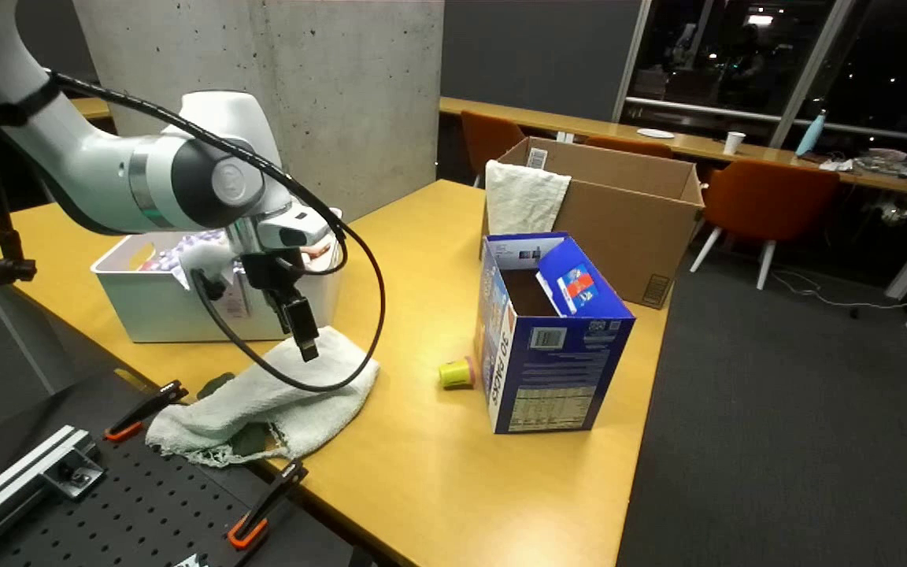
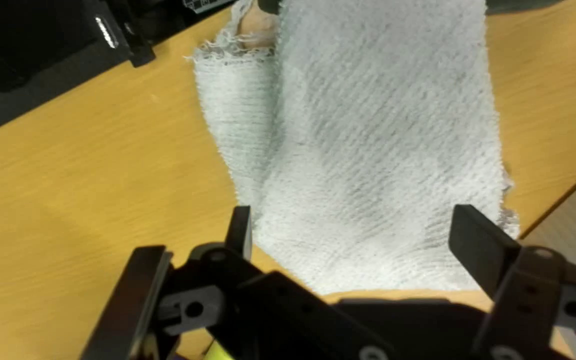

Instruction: Move the white towel backwards, then move the turnip plush toy closer to you, cover it with the white towel and put it in the blue box

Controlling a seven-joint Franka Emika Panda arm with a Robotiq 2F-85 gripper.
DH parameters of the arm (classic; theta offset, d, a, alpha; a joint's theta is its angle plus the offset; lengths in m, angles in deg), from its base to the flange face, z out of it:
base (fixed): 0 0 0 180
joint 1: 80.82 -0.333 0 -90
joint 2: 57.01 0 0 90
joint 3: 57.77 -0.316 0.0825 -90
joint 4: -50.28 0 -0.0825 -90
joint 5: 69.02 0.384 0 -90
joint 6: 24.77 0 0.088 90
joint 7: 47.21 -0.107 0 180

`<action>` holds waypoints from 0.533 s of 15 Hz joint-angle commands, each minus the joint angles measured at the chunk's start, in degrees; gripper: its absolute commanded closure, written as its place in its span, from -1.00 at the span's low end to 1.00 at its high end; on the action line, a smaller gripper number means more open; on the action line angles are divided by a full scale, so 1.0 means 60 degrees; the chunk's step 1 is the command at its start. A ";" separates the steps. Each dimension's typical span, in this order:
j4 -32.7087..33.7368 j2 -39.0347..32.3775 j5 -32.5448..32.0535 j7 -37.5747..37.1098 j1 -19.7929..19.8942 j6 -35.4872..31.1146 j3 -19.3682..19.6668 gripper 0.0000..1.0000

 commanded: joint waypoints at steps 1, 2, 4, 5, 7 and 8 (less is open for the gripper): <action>0.0184 -0.1074 -0.0164 0.0168 -0.0656 -0.1416 0.0620 -1.00; 0.0000 -0.1233 -0.0070 0.0216 -0.0863 -0.1898 0.0756 -1.00; -0.0549 -0.1335 0.0008 0.0139 -0.1375 -0.2873 0.1158 -1.00; -0.0732 -0.1412 -0.0318 -0.0154 -0.0995 -0.3249 0.0817 -1.00; -0.1175 -0.1494 -0.0318 -0.0140 -0.1125 -0.4055 0.1000 -1.00; -0.1307 -0.1590 -0.0208 -0.0015 -0.1009 -0.4348 0.0946 -1.00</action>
